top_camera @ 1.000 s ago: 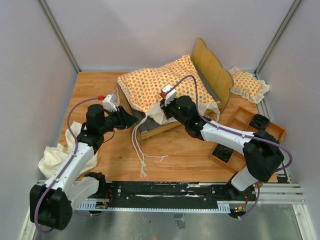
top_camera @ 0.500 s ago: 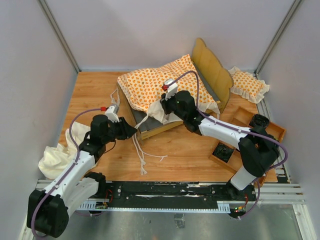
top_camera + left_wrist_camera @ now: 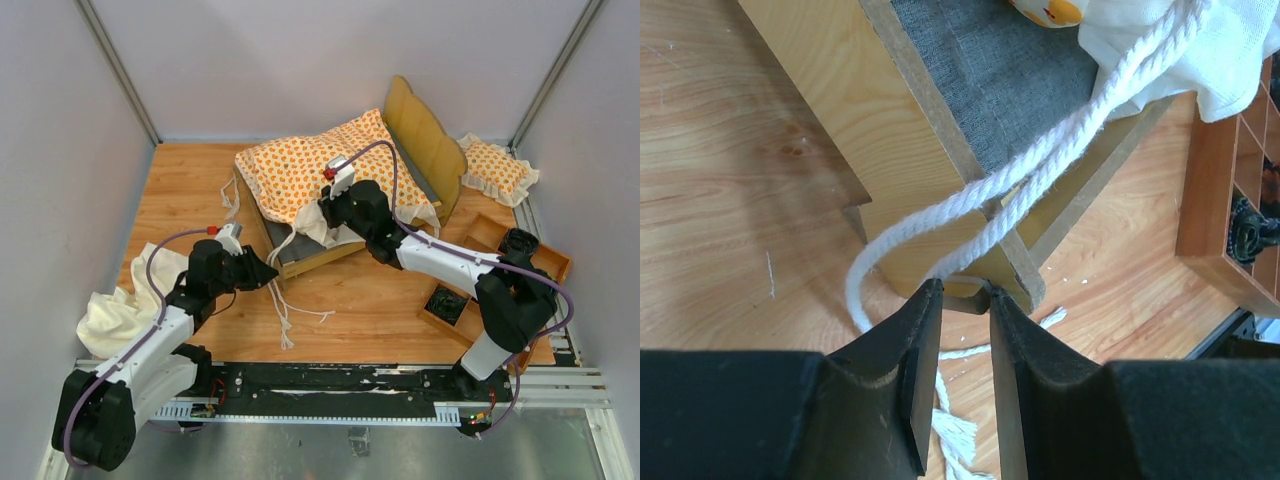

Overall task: Set up the pet bed
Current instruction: Cross the ropes over the mattress.

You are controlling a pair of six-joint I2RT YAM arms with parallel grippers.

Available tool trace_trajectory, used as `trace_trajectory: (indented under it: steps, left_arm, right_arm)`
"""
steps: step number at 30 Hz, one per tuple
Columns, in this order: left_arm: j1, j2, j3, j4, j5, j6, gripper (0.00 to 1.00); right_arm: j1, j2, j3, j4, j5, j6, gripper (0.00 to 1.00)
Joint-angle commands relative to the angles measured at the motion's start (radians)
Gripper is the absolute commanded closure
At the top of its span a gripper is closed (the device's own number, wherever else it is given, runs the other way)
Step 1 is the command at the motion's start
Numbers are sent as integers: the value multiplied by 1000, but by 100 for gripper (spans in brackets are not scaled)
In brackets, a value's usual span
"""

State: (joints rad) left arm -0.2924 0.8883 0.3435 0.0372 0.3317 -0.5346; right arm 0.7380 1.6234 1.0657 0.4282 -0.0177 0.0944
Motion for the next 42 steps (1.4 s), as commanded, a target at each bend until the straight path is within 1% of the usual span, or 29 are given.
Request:
trace_trajectory:
  steps: [1, 3, 7, 10, 14, 17, 24, 29, 36, 42]
  left_arm:
    - [-9, -37, -14, -5, -104, 9, 71]
    - [-9, -62, -19, -10, -96, -15, 70]
    - [-9, -122, -15, -48, -15, -103, 70]
    - [-9, -198, -26, -112, -41, -141, 70]
    - [-9, -237, -67, -122, -90, -151, 72]
    - [-11, -205, -68, -117, -96, -152, 73]
    - [-22, -94, -86, -18, -78, -140, 73]
    - [-27, -35, -129, 92, -45, -150, 71]
    - [-34, 12, -150, 183, -29, -157, 70]
    - [-42, 43, -155, 217, -29, -160, 69]
  right_arm:
    - [-12, 3, 29, 7, -7, 9, 100]
    - [-12, 3, 28, 7, -5, 9, 100]
    - [-13, 4, 29, 6, -2, 4, 100]
    - [-14, 6, 32, 0, -2, 1, 100]
    - [-14, 12, 39, -2, 0, 5, 100]
    - [-14, 12, 38, -1, 0, 13, 100]
    - [-14, 4, 43, -2, 7, 16, 100]
    - [-14, 7, 48, -3, 3, 20, 100]
    - [-14, 12, 48, -2, -1, 29, 100]
    - [-13, 15, 47, 3, -3, 34, 100]
